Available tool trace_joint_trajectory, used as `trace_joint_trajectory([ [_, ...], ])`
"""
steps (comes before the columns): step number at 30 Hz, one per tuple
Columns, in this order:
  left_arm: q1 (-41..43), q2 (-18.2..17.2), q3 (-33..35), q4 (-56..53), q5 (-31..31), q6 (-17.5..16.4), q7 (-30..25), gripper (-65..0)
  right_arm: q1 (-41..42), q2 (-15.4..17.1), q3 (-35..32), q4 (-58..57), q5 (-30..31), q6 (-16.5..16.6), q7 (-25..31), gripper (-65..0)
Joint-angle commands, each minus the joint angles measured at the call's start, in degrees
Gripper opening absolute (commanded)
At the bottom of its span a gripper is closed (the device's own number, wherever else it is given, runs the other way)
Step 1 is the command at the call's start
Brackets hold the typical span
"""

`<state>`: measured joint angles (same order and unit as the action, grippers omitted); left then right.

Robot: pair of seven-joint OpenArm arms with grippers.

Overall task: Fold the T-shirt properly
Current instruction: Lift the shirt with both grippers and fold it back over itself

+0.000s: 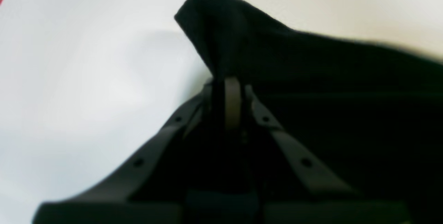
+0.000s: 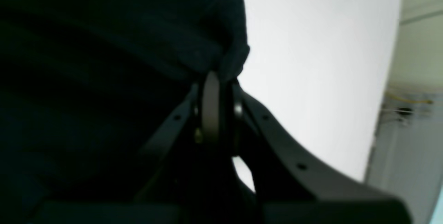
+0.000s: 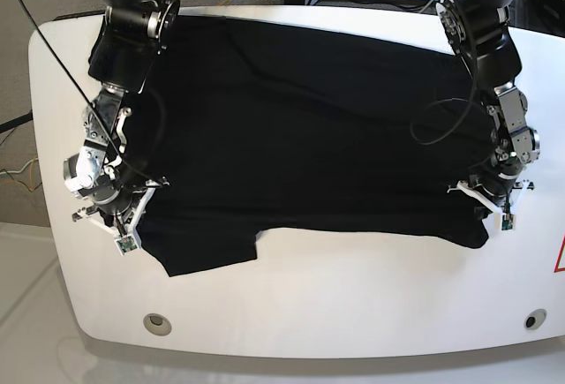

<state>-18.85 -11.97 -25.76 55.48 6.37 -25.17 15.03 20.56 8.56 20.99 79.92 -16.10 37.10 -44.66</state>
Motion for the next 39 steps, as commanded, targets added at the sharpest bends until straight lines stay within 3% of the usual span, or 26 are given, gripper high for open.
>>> trace_joint_trajectory([
  [1, -1.6, -1.4, -0.1, 1.4, -0.3, 0.8, -0.7, -62.4, 0.5, 1.2, 0.2, 3.8, -0.6, -0.8, -0.9, -63.7],
  [7, -1.7, -3.6, -0.2, 4.5, -0.3, 0.8, 3.4, -62.4, -1.5, 1.2, 0.1, 9.5, -0.6, -0.8, -4.1, -63.7],
  [17, 0.9, -3.6, 0.1, 18.6, -0.3, 0.8, 12.3, -62.1, -3.9, 1.2, 0.1, 17.0, -0.6, 1.8, -9.5, -63.6],
  [24, 1.3, -3.6, 0.2, 27.7, -0.2, 0.7, 19.0, -62.0, -4.8, 1.9, 0.1, 22.1, -0.7, 1.9, -14.9, -63.6],
  [31, 2.8, -3.8, 0.2, 33.1, -0.3, 0.7, 25.2, -62.0, -8.6, 2.2, 0.1, 26.9, -0.6, 1.9, -15.4, -63.6],
  [39, 6.5, -3.8, 0.2, 36.9, -0.1, 0.7, 26.3, -62.0, -14.1, 2.2, 0.1, 30.9, -0.6, 1.9, -15.5, -63.6],
])
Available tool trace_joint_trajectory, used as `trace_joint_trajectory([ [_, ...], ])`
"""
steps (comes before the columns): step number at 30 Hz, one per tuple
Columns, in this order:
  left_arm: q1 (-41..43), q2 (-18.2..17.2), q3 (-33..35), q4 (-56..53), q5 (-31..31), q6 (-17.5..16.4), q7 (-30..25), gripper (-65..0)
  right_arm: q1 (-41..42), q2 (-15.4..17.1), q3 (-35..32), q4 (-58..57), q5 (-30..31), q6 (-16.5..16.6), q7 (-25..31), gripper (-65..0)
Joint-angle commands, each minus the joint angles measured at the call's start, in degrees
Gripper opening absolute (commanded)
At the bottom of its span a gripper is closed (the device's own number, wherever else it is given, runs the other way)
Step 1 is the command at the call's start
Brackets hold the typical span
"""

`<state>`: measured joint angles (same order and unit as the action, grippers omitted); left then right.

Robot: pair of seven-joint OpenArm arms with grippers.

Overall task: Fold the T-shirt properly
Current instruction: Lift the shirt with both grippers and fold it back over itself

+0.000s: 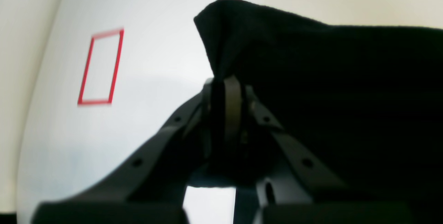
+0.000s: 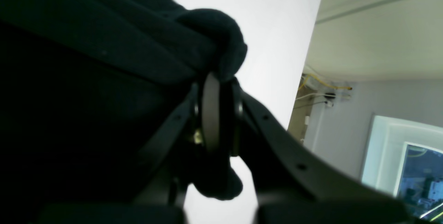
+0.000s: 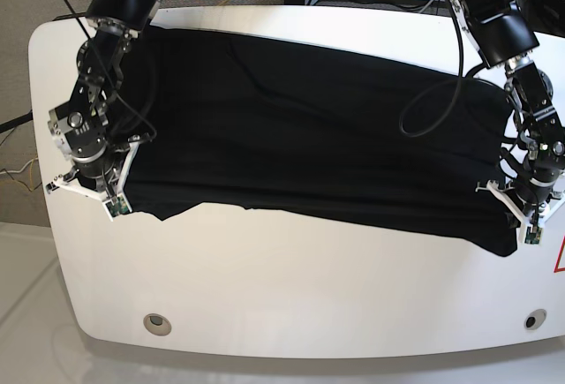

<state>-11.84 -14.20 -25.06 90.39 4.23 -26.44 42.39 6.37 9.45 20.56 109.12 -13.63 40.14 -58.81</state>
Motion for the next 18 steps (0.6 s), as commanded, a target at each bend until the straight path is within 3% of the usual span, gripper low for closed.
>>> trace_joint_trajectory([
  [1, 0.0, -1.6, -0.5, 2.2, 2.1, 2.0, -1.0, -62.0, -0.3, 1.3, 0.6, 1.8, -3.1, -1.2, -1.4, -63.6],
  [18, 6.5, -2.9, -0.5, 2.8, 2.1, 2.0, -1.0, -62.0, -6.9, 3.3, 0.8, 3.9, -3.3, -1.2, -8.8, -63.6],
])
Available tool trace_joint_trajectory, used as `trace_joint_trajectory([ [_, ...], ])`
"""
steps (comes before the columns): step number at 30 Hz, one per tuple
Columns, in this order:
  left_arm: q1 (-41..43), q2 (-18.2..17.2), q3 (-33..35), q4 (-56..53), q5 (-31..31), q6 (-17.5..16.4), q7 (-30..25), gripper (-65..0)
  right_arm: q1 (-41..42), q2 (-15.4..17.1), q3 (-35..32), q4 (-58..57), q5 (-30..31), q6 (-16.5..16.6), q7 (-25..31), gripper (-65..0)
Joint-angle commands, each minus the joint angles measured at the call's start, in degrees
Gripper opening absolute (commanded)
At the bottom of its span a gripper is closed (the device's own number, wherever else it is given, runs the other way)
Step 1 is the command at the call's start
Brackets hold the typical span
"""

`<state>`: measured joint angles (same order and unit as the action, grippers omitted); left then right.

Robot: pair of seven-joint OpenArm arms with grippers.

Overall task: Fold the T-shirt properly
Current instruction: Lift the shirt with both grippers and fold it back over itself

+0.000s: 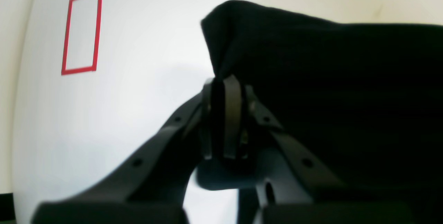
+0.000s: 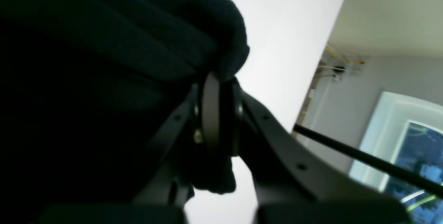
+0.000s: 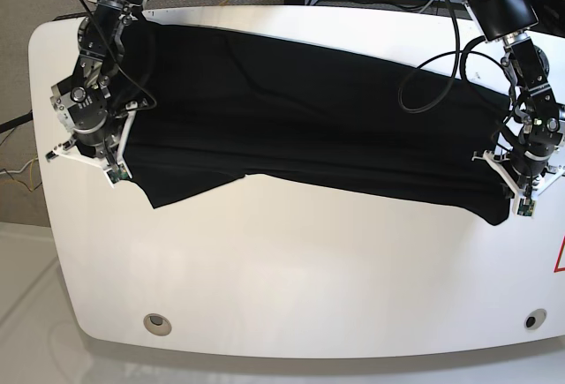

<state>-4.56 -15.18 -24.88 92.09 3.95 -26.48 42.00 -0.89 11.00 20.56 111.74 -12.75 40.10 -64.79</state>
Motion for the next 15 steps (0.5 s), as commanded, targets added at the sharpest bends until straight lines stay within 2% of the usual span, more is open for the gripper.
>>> trace_joint_trajectory([
  [1, -0.3, -1.9, -0.7, 1.1, 2.4, 2.0, -0.6, -62.0, 0.0, 1.9, 0.8, 1.3, -4.2, -1.1, -3.0, -63.6],
  [8, 2.0, -3.5, -0.7, 1.0, 2.4, 2.0, -0.6, -62.0, -2.9, 2.9, 0.8, 1.4, -4.2, -1.3, -3.5, -63.7],
  [15, 3.8, -3.9, -0.9, 0.9, 2.4, 2.0, -0.6, -62.0, -3.6, 2.9, 0.8, 1.4, -4.2, -1.2, -7.8, -63.7],
])
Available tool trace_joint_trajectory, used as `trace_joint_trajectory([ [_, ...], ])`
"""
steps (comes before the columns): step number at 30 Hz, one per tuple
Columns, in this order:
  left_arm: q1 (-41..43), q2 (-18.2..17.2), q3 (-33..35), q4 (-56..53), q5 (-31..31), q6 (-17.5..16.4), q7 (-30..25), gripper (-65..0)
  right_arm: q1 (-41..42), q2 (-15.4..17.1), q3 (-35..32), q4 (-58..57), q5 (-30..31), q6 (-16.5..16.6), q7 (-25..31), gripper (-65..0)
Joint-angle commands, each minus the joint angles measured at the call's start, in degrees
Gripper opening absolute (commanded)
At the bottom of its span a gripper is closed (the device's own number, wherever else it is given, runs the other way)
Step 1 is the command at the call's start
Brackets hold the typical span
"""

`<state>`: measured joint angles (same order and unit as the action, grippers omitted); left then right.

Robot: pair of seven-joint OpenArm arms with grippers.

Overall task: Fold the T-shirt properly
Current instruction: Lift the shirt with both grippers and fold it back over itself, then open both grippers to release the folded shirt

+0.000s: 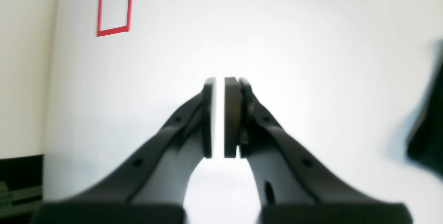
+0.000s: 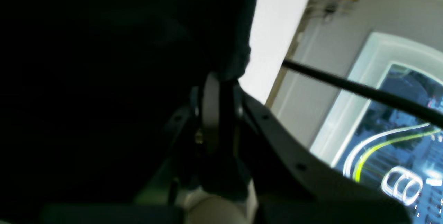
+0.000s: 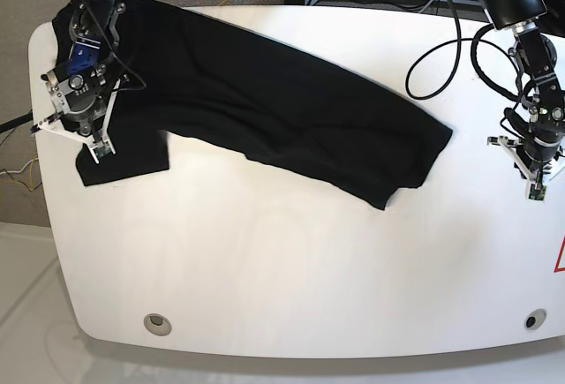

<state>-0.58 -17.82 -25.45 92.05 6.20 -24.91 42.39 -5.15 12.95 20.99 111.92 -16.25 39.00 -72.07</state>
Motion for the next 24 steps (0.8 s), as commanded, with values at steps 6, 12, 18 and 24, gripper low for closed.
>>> trace_joint_trajectory([
  [6, 1.1, -1.0, -0.2, 0.9, 0.2, 0.4, -1.0, -62.0, 0.2, 0.5, 0.1, 1.0, -0.5, -0.1, -0.7, -63.7],
  [12, 1.1, -0.2, -0.2, 0.7, 0.2, 0.4, -1.0, -62.0, -0.3, -0.8, 0.1, 0.9, -0.6, -0.3, -0.8, -63.7],
  [18, 1.1, 0.3, -0.2, 0.7, 0.2, 0.4, -1.0, -62.0, -2.5, -0.7, 0.1, 0.9, -0.6, -0.5, -2.5, -63.7],
  [24, 0.8, 0.3, -0.1, 0.7, 0.2, 0.4, -1.0, -62.0, -5.5, -0.6, 0.1, 0.9, -0.6, -0.5, -2.9, -63.7],
])
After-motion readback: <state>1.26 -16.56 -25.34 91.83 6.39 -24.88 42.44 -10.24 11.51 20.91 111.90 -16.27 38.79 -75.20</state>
